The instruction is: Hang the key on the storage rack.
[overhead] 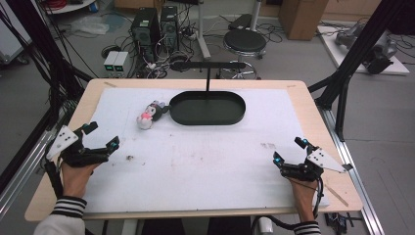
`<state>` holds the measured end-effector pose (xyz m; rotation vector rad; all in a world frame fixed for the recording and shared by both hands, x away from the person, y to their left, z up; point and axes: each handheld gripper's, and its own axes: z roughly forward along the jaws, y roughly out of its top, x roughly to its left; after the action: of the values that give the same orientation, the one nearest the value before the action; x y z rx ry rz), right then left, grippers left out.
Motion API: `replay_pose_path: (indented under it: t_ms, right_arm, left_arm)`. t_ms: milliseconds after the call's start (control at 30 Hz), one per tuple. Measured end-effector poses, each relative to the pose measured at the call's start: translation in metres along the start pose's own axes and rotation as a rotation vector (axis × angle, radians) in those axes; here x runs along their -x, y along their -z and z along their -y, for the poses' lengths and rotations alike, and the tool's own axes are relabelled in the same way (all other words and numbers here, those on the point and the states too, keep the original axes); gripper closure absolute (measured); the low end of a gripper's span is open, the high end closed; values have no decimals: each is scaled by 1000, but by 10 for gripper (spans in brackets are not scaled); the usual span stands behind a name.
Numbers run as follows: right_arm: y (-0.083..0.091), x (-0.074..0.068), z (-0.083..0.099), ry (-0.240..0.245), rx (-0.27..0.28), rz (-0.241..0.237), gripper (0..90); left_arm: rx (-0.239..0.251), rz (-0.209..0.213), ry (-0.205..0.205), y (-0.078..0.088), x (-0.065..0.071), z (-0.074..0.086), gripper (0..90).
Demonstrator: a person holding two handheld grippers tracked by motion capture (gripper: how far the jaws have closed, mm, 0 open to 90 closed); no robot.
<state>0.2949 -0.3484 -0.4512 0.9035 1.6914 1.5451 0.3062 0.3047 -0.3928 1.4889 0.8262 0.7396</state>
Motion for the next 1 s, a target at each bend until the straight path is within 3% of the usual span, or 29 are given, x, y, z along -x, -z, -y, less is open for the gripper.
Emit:
replay_pose_path:
  t_ms: [167,267,533,600,833,1000]
  right_arm:
    - [0,0,0,3,-5,0,4]
    - [0,0,0,3,-6,0,4]
    - [0,0,0,2,-2,-1,4]
    - [0,0,0,2,-2,-1,4]
    - [0,1,0,-2,-4,-1,4]
    - [0,1,0,-7,-1,0,4]
  left_arm:
    - [-46,21,-42,-13,-5,-20,17]
    - [-105,22,-85,-27,-8,-37,17]
    - [-179,38,-98,-54,-11,-59,17]
    - [-229,52,-103,-68,-13,-65,17]
    - [-294,75,-107,-93,-16,-72,17]
    - [-387,87,-111,-118,-23,-74,17]
